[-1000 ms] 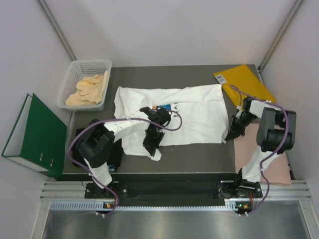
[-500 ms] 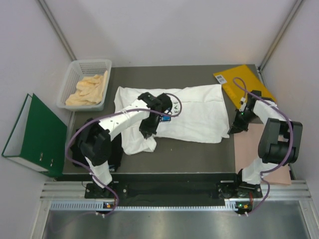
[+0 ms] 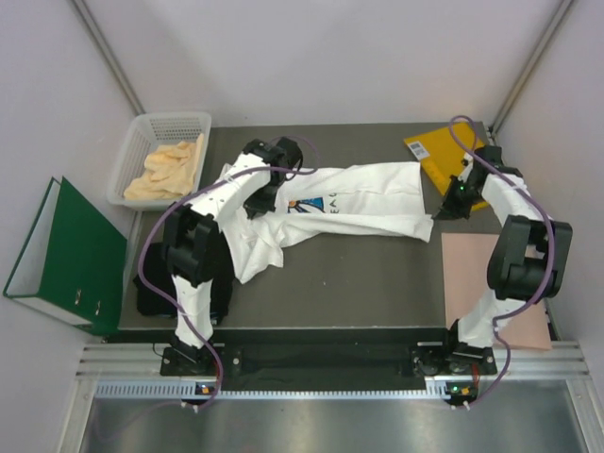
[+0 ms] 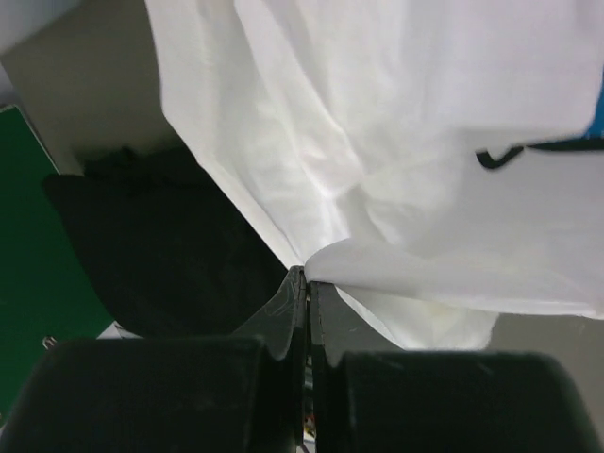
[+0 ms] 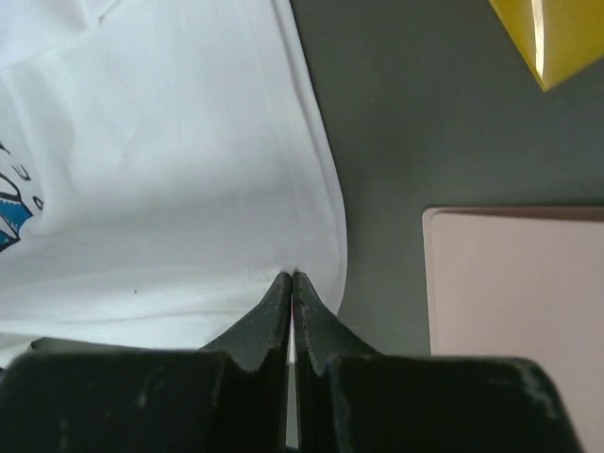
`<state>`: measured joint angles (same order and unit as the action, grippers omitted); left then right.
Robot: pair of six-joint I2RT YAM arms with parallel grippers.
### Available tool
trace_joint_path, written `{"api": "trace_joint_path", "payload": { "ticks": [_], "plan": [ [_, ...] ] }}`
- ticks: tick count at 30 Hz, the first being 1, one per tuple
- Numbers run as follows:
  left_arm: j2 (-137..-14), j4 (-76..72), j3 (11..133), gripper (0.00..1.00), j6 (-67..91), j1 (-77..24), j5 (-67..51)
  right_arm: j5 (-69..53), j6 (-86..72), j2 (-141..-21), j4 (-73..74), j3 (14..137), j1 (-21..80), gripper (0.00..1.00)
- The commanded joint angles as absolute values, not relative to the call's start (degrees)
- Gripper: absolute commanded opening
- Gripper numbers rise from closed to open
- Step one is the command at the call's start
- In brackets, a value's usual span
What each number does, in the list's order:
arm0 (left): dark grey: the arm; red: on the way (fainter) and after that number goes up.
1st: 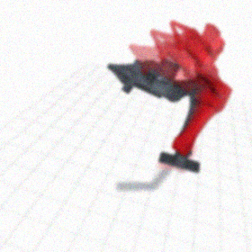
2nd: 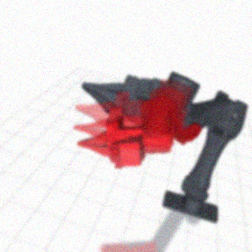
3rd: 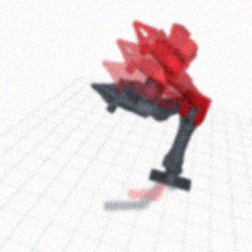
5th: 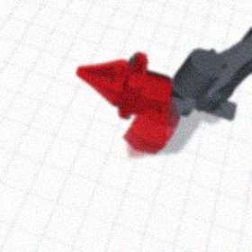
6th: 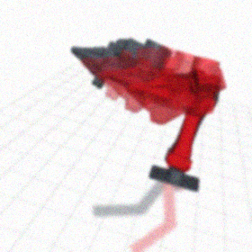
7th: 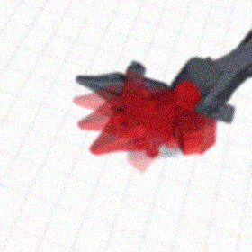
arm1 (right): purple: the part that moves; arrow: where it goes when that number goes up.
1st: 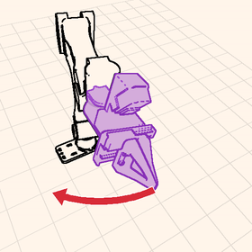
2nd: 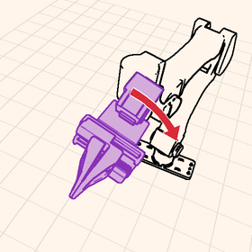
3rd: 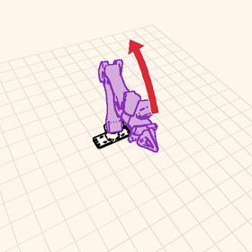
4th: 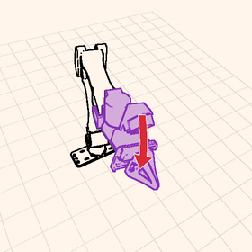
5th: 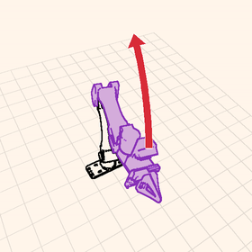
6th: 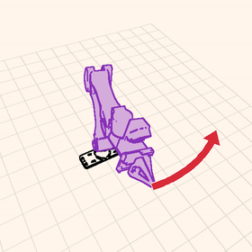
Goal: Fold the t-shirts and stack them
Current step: Fold the other side of the tshirt into a rectangle
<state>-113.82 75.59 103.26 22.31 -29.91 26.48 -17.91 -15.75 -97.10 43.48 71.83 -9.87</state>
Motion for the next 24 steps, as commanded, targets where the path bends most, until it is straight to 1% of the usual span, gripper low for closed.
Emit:
{"api": "trace_joint_path", "payload": {
  "ticks": [1,9,12,13,14,15,16,17,19,20,21,22,23,24],
  "plan": [
    [-117.8,76.4,111.3,0.00,18.6,-28.4,32.3,-17.8,-17.8,-102.6,36.7,79.0,-9.1,0.00],
    [-124.0,70.3,117.4,0.00,14.0,-28.0,33.3,-18.3,-19.9,-111.6,32.0,91.9,-7.5,0.00],
    [-127.1,70.5,120.6,0.00,13.9,-27.4,33.7,-18.2,-20.1,-117.1,32.1,98.2,-6.3,0.00],
    [-127.5,70.3,121.3,0.01,13.9,-27.2,33.8,-17.8,-20.0,-119.6,31.9,99.7,-6.0,0.00],
    [-128.1,70.4,121.7,0.13,14.0,-26.8,33.7,-17.7,-20.0,-120.8,31.2,102.5,-5.5,0.00],
    [-128.7,70.6,122.1,0.39,15.3,-26.5,34.0,-17.1,-20.0,-122.0,31.2,104.0,-4.7,0.00],
    [-128.5,70.8,122.2,0.92,16.0,-26.5,34.1,-17.1,-20.0,-124.7,31.5,105.7,-4.3,0.00],
    [-128.1,70.8,122.0,0.99,16.9,-26.3,34.4,-17.1,-20.0,-126.1,32.2,109.2,-3.8,0.00],
    [-125.4,68.7,119.3,0.99,17.7,-26.3,33.3,-15.7,-20.0,-128.9,32.1,111.5,-2.6,0.01],
    [-123.7,66.9,117.4,0.99,17.7,-26.3,30.7,-15.1,-20.1,-129.3,31.2,112.1,-2.4,0.01],
    [-119.8,65.2,115.2,0.99,17.6,-26.3,29.5,-13.3,-20.2,-129.6,29.6,112.0,-1.9,0.01],
    [-117.6,63.6,110.1,0.99,17.3,-26.5,27.4,-12.5,-20.4,-129.9,28.5,111.7,-1.7,0.02],
    [-115.2,59.0,107.2,0.99,16.9,-26.5,23.8,-11.9,-20.6,-130.3,28.0,111.6,-1.4,0.02],
    [-110.5,57.1,104.1,0.99,15.8,-26.7,21.1,-10.8,-20.7,-130.4,27.1,111.6,-1.3,0.02]
  ]
}}
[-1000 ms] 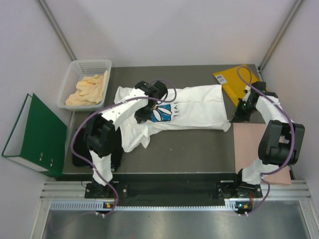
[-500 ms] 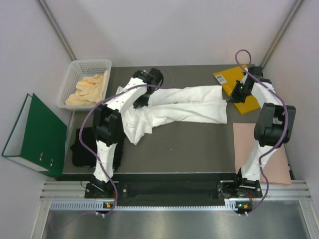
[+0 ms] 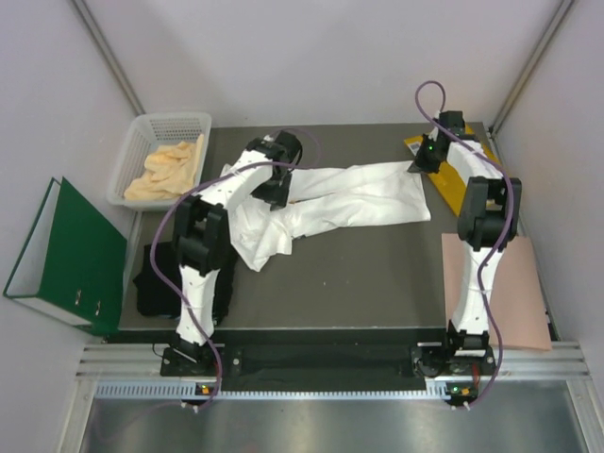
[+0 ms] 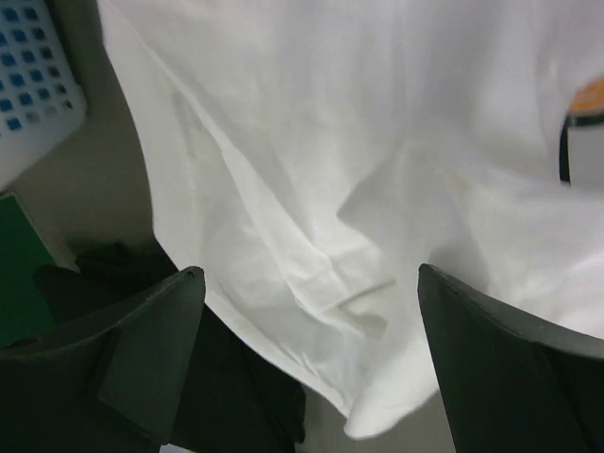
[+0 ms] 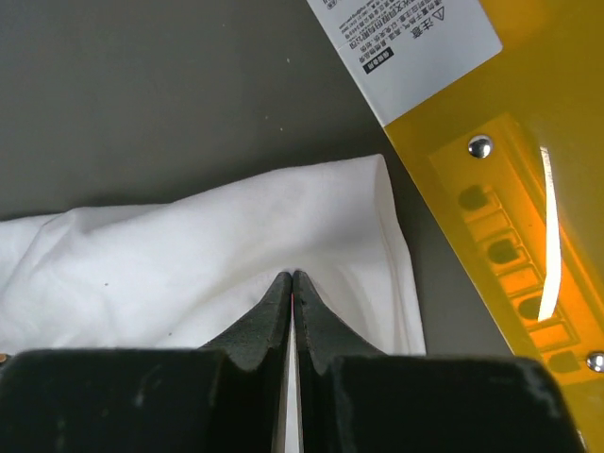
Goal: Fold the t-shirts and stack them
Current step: Fold the other side of the tshirt into a rectangle
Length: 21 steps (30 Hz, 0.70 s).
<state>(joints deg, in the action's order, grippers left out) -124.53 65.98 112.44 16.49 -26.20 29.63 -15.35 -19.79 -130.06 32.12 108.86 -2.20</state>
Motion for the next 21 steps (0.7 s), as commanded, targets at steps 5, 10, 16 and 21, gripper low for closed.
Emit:
{"api": "trace_joint_path", "payload": {
  "ticks": [5,10,16,21],
  "plan": [
    [-99.8,47.9,87.6,0.91,14.1,-30.0,10.8,-9.6,-20.4,-132.0,26.3,112.7,-1.3,0.02],
    [-96.1,46.6,80.3,0.90,14.3,-35.0,6.0,-10.2,-20.2,-132.3,25.9,112.0,-1.3,0.03],
    [-101.2,46.7,80.2,0.87,14.7,-36.5,6.4,-11.2,-20.2,-131.7,25.5,110.0,-1.3,0.03],
    [-107.7,45.7,81.9,0.83,14.9,-36.5,7.4,-11.4,-20.0,-130.7,24.8,108.2,-1.4,0.03]
  ]
}}
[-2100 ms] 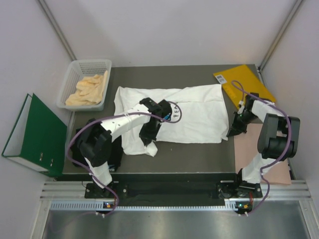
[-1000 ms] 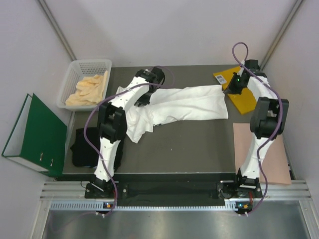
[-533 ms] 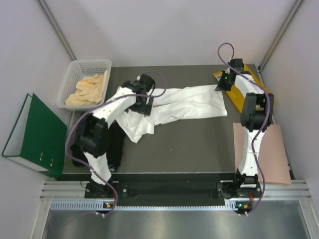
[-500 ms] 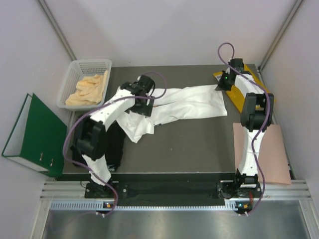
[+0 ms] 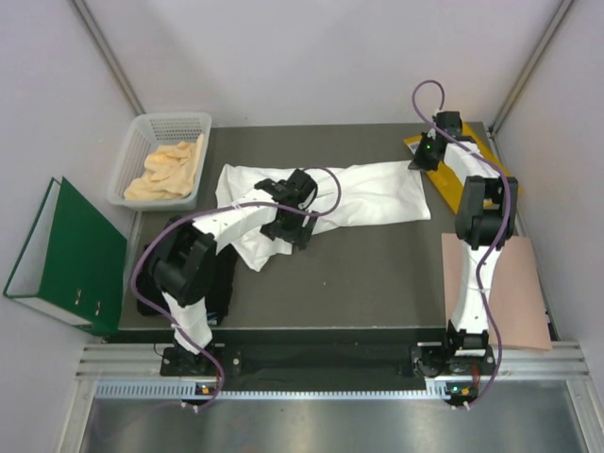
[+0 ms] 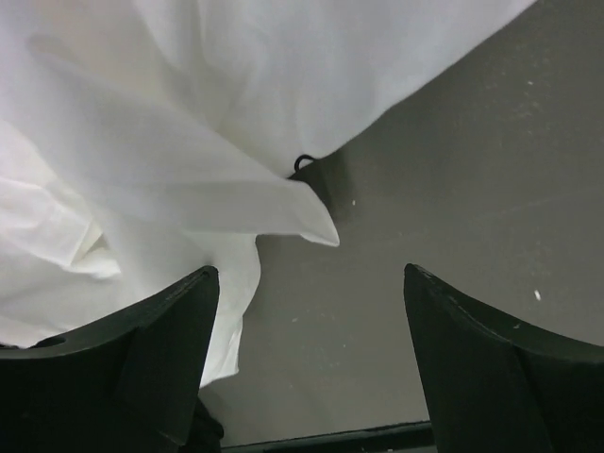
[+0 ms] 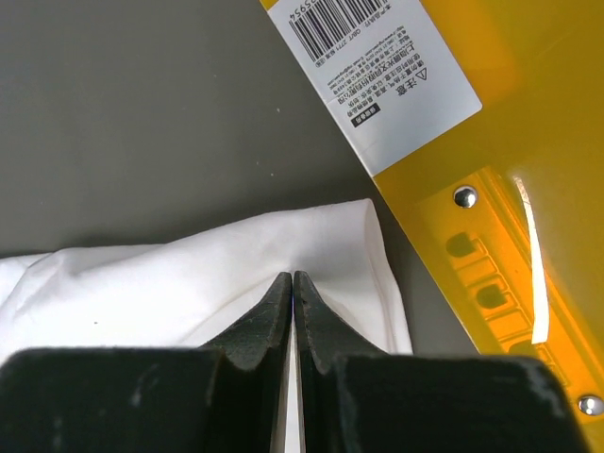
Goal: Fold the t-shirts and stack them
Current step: Fold the other side of the tshirt into a rectangle
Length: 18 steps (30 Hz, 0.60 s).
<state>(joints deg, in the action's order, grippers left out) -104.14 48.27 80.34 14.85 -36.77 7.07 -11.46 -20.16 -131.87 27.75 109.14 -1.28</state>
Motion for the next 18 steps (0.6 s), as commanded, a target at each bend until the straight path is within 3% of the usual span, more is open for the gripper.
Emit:
{"api": "trace_joint_path", "payload": {
  "ticks": [1,4,7,10,11,18],
  "plan": [
    [-108.5,45.4,82.0,0.83,14.9,-36.5,7.4,-11.4,-20.0,-130.4,24.9,108.0,-1.3,0.03],
    [-112.1,43.9,83.1,0.79,14.9,-36.5,7.0,-11.8,-20.0,-130.2,24.7,107.8,-1.3,0.04],
    [-115.0,43.9,84.5,0.64,15.2,-36.5,7.5,-12.0,-20.0,-129.9,25.0,107.8,-1.3,0.04],
    [-116.5,45.3,85.2,0.23,15.8,-36.5,9.7,-12.0,-19.8,-129.8,25.0,107.8,-1.4,0.04],
    [-116.3,46.6,85.3,0.00,16.7,-36.5,10.5,-11.9,-19.8,-129.7,25.0,107.7,-1.4,0.04],
    [-107.6,55.6,84.8,0.00,19.7,-35.3,22.4,-11.8,-19.3,-129.5,25.1,107.1,-1.5,0.04]
  ]
}}
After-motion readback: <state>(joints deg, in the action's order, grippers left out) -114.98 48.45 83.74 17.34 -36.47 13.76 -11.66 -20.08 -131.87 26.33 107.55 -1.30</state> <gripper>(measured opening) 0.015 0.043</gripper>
